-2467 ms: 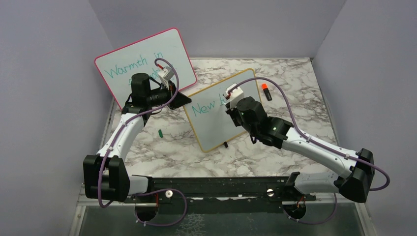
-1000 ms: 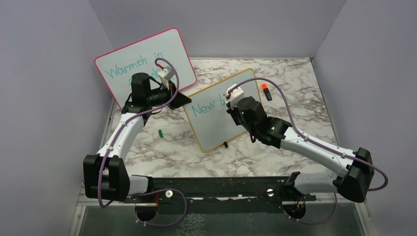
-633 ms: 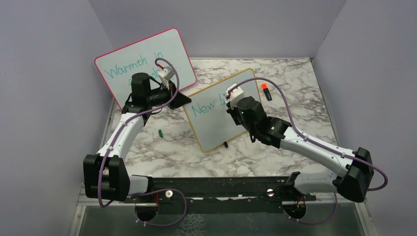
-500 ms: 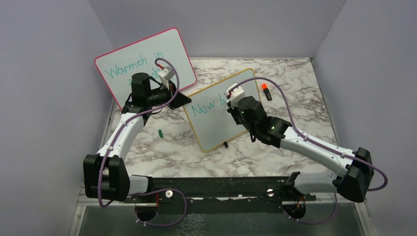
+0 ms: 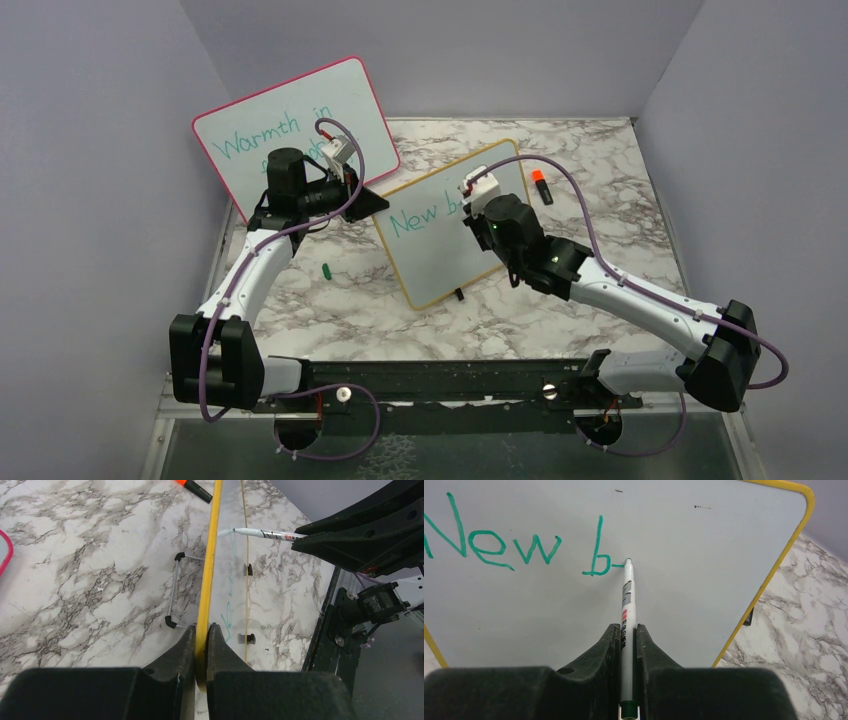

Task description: Write a sentence on the whiteboard

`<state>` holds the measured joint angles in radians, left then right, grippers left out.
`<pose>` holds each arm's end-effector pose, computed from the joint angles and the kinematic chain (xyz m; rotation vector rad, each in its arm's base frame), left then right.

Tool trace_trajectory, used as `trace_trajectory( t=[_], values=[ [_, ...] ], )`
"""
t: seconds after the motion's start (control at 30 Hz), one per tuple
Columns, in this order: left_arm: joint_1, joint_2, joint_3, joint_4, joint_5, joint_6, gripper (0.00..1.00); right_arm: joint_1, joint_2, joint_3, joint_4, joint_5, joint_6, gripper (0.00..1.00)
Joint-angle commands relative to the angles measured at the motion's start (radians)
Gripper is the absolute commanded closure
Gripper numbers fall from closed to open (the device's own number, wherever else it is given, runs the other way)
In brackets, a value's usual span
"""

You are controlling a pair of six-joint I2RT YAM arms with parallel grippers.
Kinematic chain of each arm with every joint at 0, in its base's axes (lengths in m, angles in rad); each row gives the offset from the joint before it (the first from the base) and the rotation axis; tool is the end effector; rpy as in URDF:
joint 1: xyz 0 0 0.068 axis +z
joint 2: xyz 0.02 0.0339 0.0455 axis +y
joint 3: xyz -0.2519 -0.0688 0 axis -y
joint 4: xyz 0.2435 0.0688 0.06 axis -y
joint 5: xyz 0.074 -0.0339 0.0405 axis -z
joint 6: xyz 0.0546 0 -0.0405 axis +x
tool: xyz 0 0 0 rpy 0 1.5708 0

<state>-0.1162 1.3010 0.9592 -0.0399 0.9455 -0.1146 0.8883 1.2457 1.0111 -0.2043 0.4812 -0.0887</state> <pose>0.2936 -0.0788 0.2917 0.6315 1.8215 -1.0675 0.2095 0.2177 0.3019 -0.6414 1.8492 0.0411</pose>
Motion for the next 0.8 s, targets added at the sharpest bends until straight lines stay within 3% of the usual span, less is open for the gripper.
trace_trajectory(
  t=[0.0, 0.77],
  values=[
    [-0.019, 0.032, -0.013, -0.08, -0.08, 0.076, 1.0, -0.006, 0.003, -0.001, 0.061, -0.013, -0.013, 1.0],
    [-0.019, 0.036, -0.01, -0.081, -0.079, 0.075, 1.0, -0.006, 0.009, 0.014, -0.036, -0.124, -0.011, 1.0]
  ],
)
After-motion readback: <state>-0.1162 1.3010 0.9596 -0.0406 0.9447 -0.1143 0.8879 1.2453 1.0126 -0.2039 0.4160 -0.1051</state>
